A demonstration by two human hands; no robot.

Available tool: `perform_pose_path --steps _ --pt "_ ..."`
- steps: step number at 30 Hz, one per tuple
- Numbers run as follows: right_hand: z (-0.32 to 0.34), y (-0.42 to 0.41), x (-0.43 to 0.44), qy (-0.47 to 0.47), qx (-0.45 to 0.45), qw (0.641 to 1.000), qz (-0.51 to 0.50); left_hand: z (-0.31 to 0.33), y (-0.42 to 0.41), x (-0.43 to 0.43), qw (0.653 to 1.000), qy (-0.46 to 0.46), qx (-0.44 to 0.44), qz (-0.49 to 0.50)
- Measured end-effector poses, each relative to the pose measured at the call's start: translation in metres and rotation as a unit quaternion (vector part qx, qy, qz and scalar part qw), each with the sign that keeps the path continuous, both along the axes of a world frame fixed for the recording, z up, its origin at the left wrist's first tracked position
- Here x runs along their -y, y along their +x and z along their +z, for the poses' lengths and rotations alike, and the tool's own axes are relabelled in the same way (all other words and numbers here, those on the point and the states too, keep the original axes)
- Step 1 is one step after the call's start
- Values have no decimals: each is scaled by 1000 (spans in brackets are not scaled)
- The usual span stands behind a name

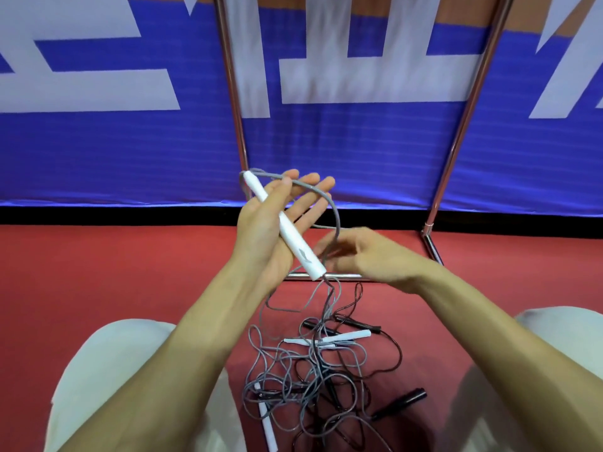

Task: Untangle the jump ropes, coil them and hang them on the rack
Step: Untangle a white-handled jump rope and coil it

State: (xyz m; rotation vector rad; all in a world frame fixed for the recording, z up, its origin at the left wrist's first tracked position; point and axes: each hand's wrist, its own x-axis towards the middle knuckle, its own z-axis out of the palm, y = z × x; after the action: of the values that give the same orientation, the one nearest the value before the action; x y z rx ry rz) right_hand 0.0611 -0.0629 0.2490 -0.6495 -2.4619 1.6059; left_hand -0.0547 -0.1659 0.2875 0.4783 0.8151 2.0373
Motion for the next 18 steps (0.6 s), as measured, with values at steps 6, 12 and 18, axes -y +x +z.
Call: perform_pose_path --steps 6,12,18 --pt "-12 -10 13 33 59 998 -17 4 -18 9 977 98 190 -16" --pt "7 -6 7 -120 -102 977 -146 -4 -20 6 993 52 110 -9" --pt "20 2 -6 -225 -245 912 -240 -24 -2 -7 963 -187 -190 -28"
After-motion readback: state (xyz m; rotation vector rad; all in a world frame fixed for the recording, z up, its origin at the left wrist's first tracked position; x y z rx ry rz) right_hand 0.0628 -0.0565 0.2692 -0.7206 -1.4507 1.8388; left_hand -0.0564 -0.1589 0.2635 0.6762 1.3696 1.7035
